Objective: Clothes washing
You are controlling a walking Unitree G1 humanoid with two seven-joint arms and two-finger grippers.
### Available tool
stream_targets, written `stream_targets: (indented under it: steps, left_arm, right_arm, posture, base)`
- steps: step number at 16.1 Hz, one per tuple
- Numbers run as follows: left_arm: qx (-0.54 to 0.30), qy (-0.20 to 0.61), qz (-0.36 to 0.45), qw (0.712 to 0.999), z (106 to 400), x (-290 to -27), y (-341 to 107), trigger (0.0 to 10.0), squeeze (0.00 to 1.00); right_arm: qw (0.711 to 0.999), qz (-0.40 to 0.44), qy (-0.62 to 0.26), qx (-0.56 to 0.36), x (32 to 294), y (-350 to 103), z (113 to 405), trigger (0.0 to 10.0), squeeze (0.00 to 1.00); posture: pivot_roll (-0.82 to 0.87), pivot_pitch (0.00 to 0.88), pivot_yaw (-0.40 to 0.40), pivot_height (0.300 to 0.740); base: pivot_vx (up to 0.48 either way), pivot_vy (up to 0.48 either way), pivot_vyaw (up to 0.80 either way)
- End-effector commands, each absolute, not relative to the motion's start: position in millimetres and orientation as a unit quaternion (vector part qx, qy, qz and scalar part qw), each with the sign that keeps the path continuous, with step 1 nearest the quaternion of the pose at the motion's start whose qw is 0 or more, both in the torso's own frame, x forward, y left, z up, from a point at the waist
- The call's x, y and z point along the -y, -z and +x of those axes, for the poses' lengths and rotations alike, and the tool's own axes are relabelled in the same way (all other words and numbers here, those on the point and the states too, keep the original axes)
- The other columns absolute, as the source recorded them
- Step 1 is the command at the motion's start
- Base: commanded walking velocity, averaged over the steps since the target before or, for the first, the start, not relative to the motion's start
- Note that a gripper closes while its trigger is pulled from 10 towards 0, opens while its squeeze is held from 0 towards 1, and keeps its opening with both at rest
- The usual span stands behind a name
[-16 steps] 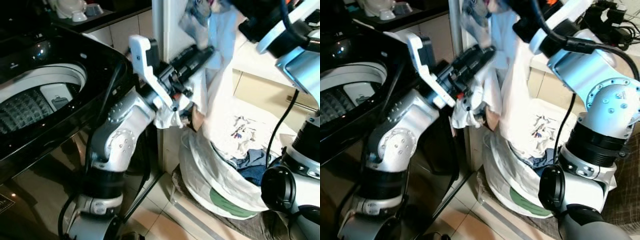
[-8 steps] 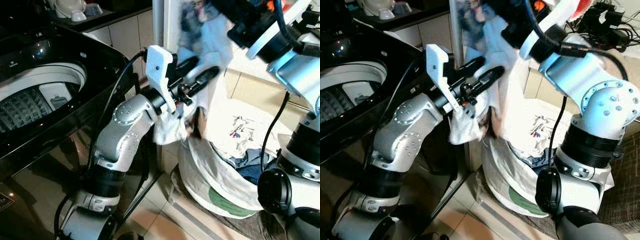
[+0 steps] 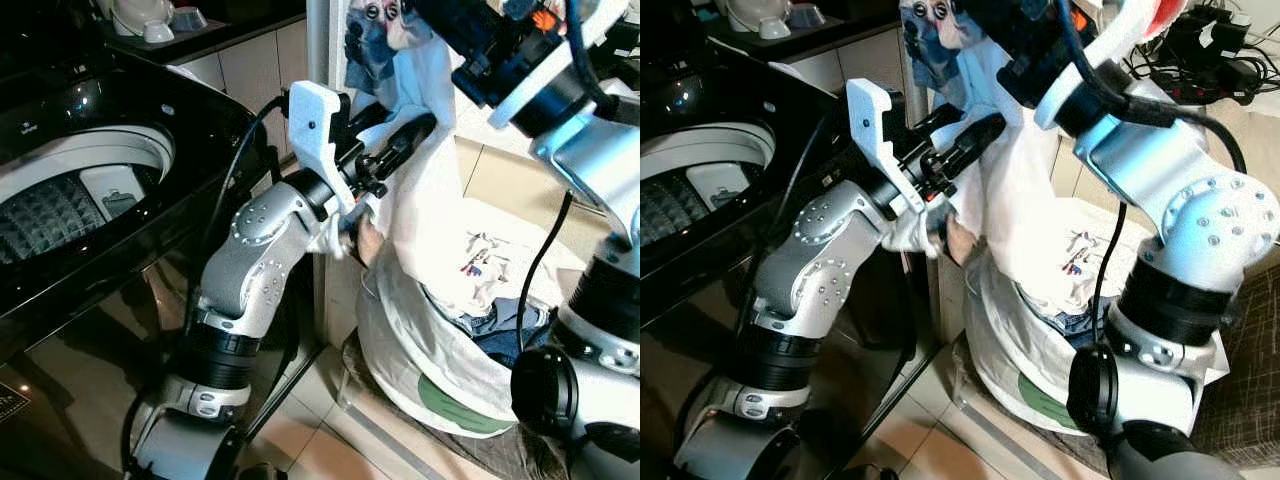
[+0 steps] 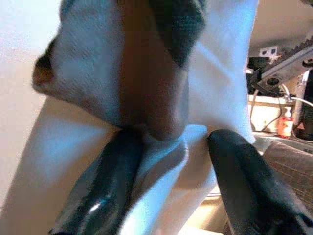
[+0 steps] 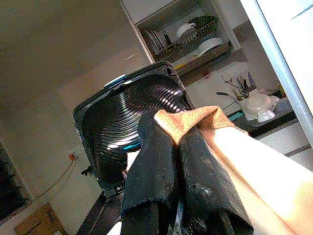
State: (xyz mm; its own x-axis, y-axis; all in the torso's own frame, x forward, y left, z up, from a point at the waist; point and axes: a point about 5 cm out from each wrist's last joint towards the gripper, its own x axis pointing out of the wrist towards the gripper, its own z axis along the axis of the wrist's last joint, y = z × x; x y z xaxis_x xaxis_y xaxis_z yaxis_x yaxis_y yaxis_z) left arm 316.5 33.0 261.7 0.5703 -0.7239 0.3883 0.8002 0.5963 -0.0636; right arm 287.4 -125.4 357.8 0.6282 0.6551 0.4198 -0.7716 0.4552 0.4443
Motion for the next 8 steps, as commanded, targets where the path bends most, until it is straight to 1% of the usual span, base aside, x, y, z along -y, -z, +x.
stream_targets:
  steps: [1, 8]
  left_arm:
    - [0.162, 0.44, -0.122, 0.875, 315.5, -32.8, -262.5, 0.0, 0.0]
    - [0.156, 0.42, -0.096, 0.889, 321.2, -38.5, -259.4, 0.0, 0.0]
  right_arm:
    - [0.841, 0.311, -0.43, 0.107, 124.2, -362.1, 281.9, 0.0, 0.0]
    - [0.839, 0.318, -0.429, 0.107, 123.7, -361.3, 279.8, 0.0, 0.0]
  posture:
    - [-0.13, 0.0, 0.046, 0.74]
    - [-0.12, 0.0, 0.046, 0.74]
  base:
    - [0.0, 0.0, 0.0]
    - [0.0, 0.0, 0.0]
